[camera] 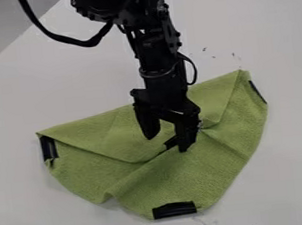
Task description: Unfold the cloth from right to left
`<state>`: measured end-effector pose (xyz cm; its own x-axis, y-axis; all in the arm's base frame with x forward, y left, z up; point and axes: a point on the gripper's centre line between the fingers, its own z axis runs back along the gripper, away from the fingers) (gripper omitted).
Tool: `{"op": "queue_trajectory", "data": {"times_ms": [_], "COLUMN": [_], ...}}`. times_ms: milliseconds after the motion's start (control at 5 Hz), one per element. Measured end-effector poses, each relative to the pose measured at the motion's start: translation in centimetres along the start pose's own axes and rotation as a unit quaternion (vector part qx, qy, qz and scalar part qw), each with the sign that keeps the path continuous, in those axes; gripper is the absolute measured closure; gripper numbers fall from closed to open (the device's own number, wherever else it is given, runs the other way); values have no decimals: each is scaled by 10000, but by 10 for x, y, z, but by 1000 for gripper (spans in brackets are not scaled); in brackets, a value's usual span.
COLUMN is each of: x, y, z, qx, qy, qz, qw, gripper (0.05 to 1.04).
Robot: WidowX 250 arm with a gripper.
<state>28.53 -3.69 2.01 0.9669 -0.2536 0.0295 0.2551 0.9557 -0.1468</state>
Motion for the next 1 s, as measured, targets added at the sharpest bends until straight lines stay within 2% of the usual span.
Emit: {"op": "queue_trajectory", "data": {"times_ms": [200, 400, 600, 800, 1000], "x": [-4, -6, -6, -5, -7], "y": [0, -2, 2, 4, 0], "z": [-8, -10, -12, -12, -12], "qx": [-48, -93, -110, -77, -34], "qy": [142, 124, 130, 168, 287], "qz": [31, 31, 61, 116, 123], "qw": [9999, 9999, 9998, 9998, 9995], "gripper": [83, 83, 133, 288, 87]}}
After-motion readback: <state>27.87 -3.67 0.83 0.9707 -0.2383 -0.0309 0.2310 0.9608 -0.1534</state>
